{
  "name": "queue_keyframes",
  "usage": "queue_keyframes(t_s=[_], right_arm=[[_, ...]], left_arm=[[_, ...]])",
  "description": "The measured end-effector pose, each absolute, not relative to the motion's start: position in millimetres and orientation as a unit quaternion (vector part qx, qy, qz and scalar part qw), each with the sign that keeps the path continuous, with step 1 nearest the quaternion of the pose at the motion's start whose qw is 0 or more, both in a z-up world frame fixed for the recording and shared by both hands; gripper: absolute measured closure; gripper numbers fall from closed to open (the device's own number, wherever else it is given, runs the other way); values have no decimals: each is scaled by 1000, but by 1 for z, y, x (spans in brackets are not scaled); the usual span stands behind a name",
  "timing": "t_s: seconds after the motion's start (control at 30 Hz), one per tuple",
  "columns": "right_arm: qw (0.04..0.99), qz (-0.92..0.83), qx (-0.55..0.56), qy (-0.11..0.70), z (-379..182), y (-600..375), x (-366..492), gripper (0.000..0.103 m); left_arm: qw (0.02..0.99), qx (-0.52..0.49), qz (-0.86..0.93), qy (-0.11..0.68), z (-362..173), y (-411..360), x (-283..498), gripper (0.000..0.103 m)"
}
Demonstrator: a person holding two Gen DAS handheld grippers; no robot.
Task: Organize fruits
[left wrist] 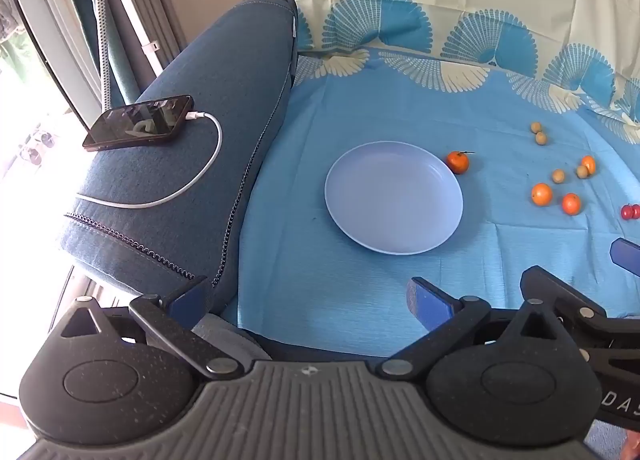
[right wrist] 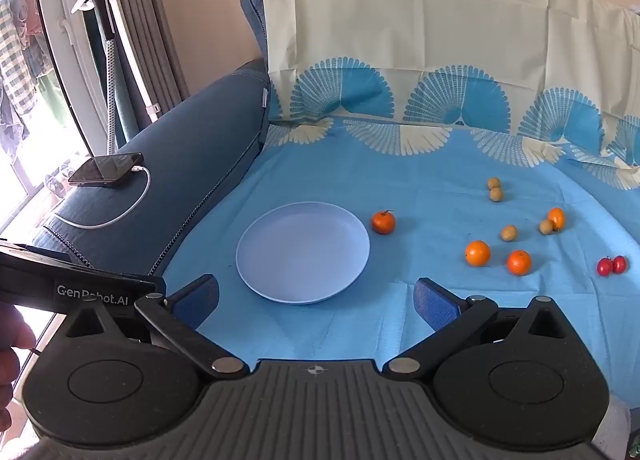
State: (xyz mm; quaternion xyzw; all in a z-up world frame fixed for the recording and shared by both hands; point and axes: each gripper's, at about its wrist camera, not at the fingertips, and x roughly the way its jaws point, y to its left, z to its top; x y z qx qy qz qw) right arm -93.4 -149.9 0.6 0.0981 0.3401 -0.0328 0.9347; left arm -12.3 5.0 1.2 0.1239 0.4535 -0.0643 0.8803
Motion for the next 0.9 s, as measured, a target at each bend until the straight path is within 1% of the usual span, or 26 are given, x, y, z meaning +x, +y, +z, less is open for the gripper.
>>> queue_keyframes(t_s=[0.9], right_arm=[[934,-31,101,341,-1,-150,-93,0]], left_arm=[[879,125,-65,456,2,4,-12,0]])
